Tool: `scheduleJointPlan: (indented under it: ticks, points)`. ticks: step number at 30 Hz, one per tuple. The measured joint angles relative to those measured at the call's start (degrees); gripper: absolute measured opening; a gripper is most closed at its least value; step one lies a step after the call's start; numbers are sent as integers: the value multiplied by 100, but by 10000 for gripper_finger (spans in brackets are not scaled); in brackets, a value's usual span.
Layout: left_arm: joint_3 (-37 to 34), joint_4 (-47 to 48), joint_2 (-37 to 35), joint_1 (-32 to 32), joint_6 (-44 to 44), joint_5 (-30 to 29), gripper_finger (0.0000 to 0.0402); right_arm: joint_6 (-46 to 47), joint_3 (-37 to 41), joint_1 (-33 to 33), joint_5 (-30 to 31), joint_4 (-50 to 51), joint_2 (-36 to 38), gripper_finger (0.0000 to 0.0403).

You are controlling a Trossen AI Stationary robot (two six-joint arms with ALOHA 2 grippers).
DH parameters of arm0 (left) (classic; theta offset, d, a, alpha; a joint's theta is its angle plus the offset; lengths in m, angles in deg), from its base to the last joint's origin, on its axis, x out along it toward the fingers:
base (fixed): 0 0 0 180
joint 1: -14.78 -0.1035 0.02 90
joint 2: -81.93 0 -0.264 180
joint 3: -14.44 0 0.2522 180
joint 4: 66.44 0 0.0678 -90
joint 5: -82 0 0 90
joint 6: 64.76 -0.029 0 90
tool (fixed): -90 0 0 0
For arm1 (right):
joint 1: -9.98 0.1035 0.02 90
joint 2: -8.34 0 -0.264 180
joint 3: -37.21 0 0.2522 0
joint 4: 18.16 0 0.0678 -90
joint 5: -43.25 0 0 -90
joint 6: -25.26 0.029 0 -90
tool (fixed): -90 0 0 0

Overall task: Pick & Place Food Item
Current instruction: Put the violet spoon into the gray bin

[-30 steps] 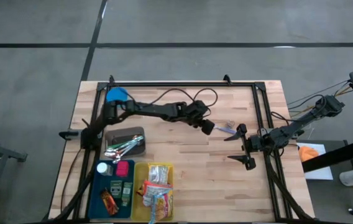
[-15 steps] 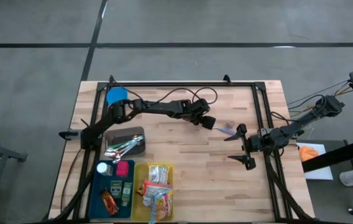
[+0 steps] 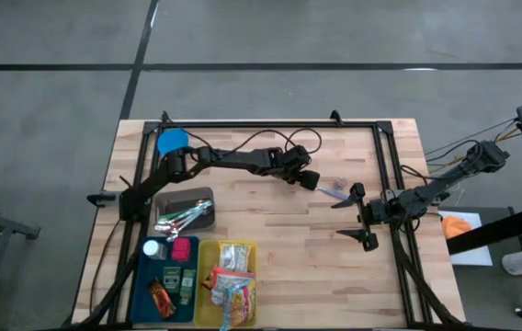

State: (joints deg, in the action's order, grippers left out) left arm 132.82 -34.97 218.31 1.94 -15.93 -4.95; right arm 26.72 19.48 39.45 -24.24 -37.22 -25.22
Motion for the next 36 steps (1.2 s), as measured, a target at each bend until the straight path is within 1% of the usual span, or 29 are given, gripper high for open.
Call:
scheduleJointPlan:
  ticks: [3,8,14,17,19,25,29,34,36]
  points:
    - [2,-137,63,11,-17,1,196,0,0,-2,0,-2,0,338]
    - [2,-423,277,9,-45,250,196,0,0,-2,0,0,0,338]
    - [16,-509,345,-15,-37,404,195,0,0,0,0,0,0,338]
    - [17,-524,350,-15,-39,404,188,0,0,0,0,0,0,338]
    - [17,-520,352,-15,-41,404,170,0,0,-1,0,-1,0,338]
    - [15,-502,363,-18,-53,400,95,0,0,-2,0,0,0,338]
    - [11,-501,371,-15,-83,404,55,0,0,-2,0,0,0,338]
    - [9,-522,371,-13,-83,429,13,-2,0,0,0,-2,0,338]
    - [9,-528,371,-13,-80,443,6,0,0,0,0,-1,0,338]
